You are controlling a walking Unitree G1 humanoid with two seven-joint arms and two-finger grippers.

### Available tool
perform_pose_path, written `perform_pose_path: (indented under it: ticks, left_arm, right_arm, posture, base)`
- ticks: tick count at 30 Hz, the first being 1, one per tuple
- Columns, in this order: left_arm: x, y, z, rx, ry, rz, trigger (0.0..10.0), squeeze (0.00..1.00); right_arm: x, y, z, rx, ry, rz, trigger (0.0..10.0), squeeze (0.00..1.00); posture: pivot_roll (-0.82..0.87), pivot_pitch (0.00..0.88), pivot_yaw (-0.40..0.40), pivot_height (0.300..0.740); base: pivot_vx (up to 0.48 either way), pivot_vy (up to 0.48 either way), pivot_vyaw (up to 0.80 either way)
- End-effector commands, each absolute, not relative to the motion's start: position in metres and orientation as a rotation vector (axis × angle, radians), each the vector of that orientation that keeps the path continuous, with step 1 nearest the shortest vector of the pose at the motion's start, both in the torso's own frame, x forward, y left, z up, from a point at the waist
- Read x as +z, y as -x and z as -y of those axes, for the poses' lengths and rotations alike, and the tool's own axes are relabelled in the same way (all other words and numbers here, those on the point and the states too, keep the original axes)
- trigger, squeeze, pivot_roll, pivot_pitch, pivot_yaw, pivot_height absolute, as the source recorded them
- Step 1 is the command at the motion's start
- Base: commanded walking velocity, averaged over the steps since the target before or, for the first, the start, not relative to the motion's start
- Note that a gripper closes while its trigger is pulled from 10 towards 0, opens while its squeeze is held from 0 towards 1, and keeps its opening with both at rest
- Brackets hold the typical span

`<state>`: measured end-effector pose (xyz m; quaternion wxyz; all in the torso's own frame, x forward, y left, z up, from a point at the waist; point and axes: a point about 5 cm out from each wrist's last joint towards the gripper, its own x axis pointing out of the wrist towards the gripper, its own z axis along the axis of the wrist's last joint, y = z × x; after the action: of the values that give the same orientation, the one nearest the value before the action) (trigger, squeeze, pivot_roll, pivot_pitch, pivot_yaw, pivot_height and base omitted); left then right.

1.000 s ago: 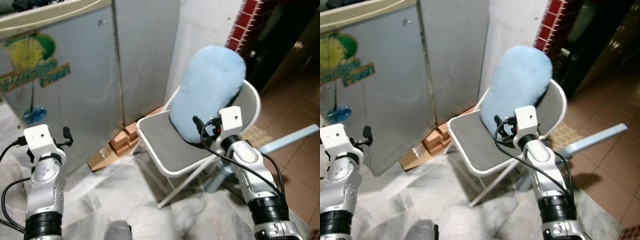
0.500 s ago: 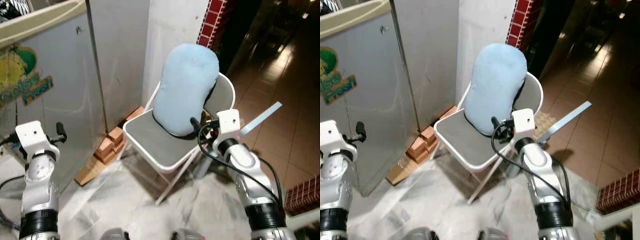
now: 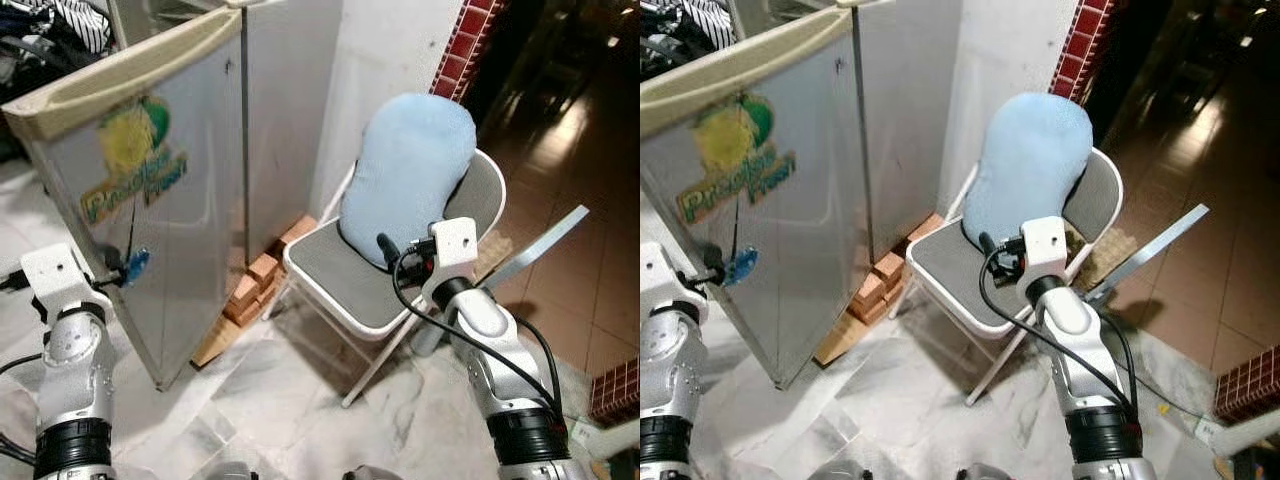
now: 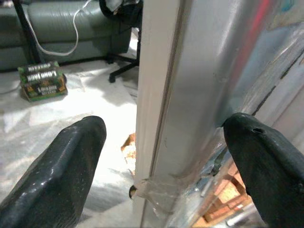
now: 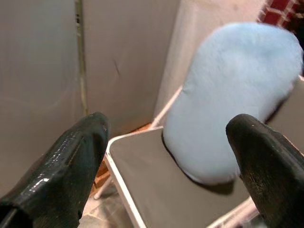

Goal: Restocking fridge

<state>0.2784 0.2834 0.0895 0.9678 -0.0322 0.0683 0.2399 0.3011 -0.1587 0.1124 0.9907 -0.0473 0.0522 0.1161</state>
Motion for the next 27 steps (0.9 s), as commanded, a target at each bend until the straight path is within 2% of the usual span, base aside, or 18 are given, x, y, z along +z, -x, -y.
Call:
perform_pose_path:
  ticks: [1, 17, 27]
  left_arm:
    - [0.094, -0.282, -0.285, 0.493, 0.051, -0.124, 10.0, 0.0]
    - [0.098, -0.278, -0.309, 0.598, 0.014, -0.112, 10.0, 0.0]
    - [0.092, -0.278, -0.297, 0.577, 0.021, -0.121, 10.0, 0.0]
  right_arm:
    - [0.112, -0.3, 0.167, 0.203, 0.099, -0.117, 10.0, 0.0]
    - [0.111, -0.301, 0.168, 0.193, 0.1, -0.122, 10.0, 0.0]
    - [0.11, -0.302, 0.168, 0.188, 0.101, -0.123, 10.0, 0.0]
  posture:
    - [0.04, 0.0, -0.063, 0.74]
    - [0.04, 0.0, -0.069, 0.74]
    - [0.04, 0.0, -0.065, 0.74]
  base:
    - [0.0, 0.48, 0.0]
    - [0.0, 0.48, 0.0]
    - [0.0, 0.48, 0.0]
